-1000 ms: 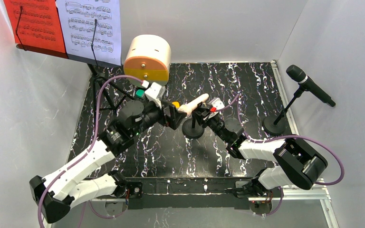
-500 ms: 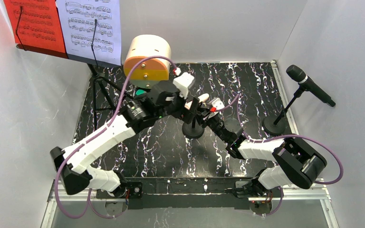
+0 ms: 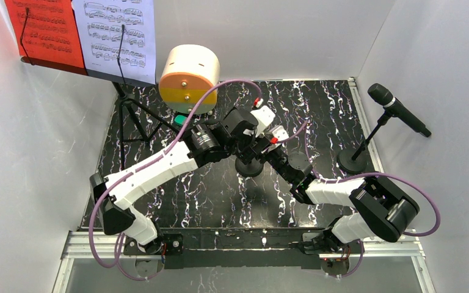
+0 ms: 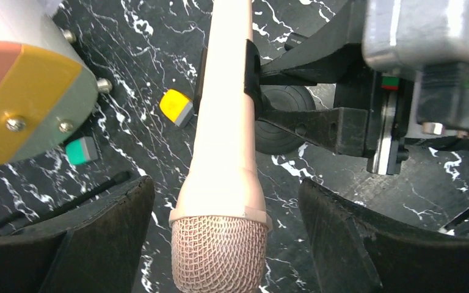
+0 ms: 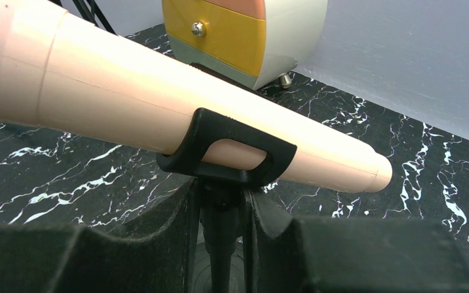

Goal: Pack up the instrument practice props
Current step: Remove the microphone from the microphone stand.

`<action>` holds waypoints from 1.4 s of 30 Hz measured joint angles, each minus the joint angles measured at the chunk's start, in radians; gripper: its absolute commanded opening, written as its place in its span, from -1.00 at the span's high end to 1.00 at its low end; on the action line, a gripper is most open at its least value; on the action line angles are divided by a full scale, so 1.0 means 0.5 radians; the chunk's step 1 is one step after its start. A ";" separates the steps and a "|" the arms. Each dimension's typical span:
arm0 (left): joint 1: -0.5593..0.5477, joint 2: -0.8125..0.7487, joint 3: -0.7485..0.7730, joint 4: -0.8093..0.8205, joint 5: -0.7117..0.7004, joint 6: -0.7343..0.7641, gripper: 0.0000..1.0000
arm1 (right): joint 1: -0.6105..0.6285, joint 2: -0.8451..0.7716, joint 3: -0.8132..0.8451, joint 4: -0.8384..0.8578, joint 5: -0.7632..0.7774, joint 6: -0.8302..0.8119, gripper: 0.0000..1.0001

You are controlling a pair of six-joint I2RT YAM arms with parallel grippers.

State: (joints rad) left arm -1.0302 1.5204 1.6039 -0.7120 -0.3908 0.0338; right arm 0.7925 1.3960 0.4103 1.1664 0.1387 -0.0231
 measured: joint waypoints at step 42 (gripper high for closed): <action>-0.021 -0.173 -0.246 0.117 -0.072 0.439 1.00 | 0.024 0.128 0.003 0.192 -0.022 -0.069 0.97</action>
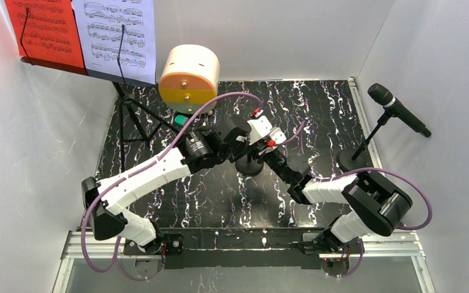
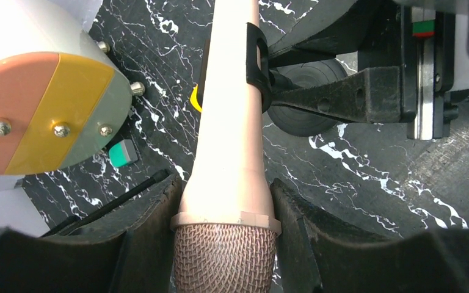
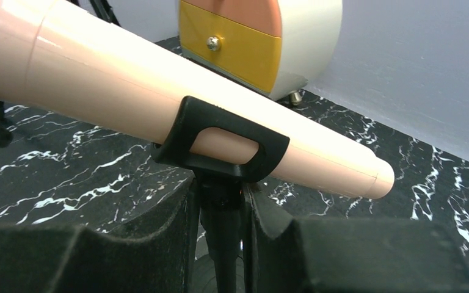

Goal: Pack up the instrument practice props
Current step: Remove the microphone from the microphone stand.

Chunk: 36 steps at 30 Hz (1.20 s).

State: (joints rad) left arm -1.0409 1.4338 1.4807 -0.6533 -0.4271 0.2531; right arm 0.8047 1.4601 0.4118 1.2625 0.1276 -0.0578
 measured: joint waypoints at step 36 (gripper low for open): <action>-0.014 -0.742 0.151 -0.676 -0.043 -0.336 1.00 | -0.211 0.239 0.041 0.256 0.111 -0.003 0.97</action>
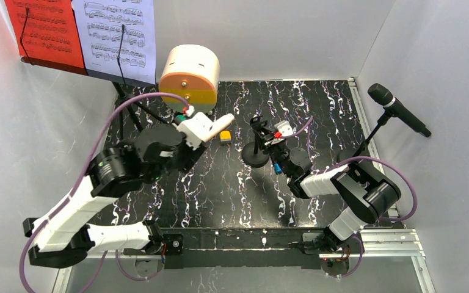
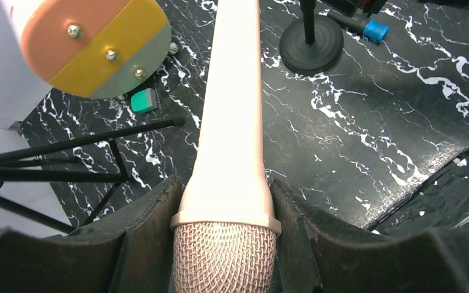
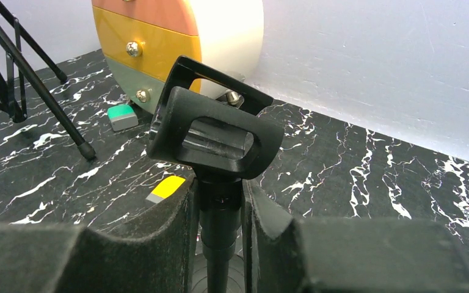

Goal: Pack up the instrument practice props
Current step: Remove the microphone from the microphone stand, then place the microphone at the center of the board.

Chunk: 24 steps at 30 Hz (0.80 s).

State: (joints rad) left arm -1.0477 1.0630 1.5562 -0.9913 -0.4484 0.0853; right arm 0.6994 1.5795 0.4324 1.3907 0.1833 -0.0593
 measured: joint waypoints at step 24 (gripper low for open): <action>0.125 0.414 -0.910 1.469 -0.504 -0.253 1.00 | -0.002 -0.020 -0.011 -0.011 -0.002 0.018 0.88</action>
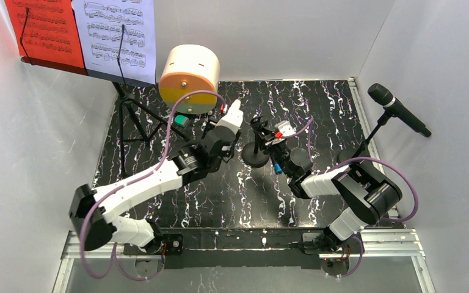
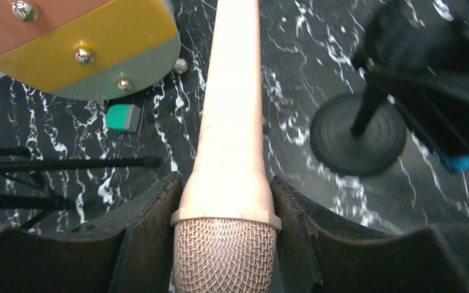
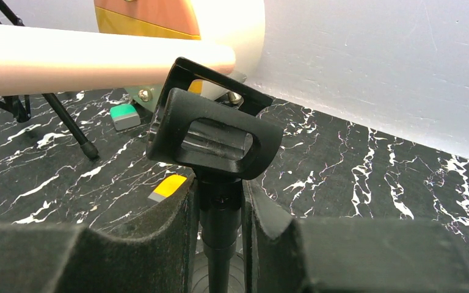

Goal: Pack up the instrument practice props
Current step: Place the microphone at the center of the board.

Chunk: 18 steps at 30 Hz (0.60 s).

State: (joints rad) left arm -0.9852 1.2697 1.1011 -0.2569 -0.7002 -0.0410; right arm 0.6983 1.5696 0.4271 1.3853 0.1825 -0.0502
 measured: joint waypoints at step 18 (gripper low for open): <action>0.645 1.283 0.317 1.099 0.244 -0.034 1.00 | -0.023 -0.008 -0.117 -0.178 -0.041 0.064 -0.10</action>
State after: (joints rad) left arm -0.6624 1.9114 1.2594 0.2928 -0.5781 -0.0582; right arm 0.6868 1.5658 0.3683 1.2964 0.1619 -0.0181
